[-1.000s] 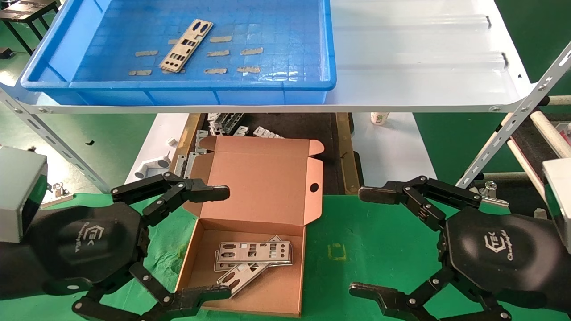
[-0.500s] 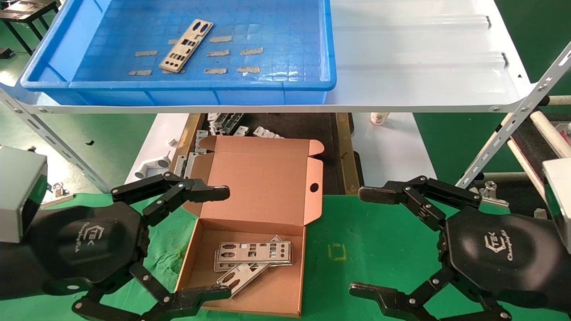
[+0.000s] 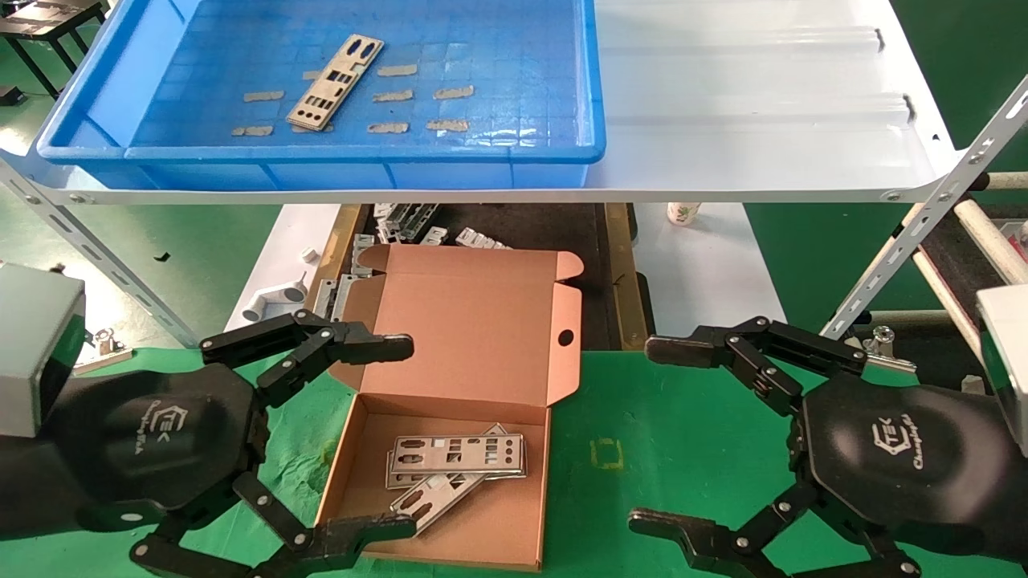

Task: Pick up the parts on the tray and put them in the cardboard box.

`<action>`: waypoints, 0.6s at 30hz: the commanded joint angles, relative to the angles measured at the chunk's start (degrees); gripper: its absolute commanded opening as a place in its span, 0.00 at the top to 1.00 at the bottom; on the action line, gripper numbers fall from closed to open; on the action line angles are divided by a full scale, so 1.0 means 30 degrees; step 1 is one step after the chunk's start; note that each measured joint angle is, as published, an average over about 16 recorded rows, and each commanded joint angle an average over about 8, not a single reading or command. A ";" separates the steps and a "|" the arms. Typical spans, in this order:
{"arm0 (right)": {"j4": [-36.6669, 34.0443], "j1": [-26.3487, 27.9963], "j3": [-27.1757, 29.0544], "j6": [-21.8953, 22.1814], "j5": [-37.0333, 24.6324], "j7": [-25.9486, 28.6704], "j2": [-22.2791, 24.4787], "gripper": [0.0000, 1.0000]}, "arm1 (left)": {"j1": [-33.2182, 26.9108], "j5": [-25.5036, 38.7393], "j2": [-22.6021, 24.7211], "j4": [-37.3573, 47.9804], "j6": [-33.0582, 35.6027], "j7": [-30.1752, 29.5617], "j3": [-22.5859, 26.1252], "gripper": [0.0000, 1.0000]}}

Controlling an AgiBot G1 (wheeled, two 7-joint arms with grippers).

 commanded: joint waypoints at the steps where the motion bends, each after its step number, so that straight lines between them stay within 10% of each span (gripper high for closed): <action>1: 0.0000 0.0000 0.0000 0.0000 0.0000 0.0000 0.0000 0.00 | 0.0000 0.0000 0.0000 0.0000 0.0000 0.0000 0.0000 0.00; 18: 0.0000 0.0000 0.0000 0.0000 0.0000 0.0000 0.0000 0.00 | 0.0000 0.0000 0.0000 0.0000 0.0000 0.0000 0.0000 0.00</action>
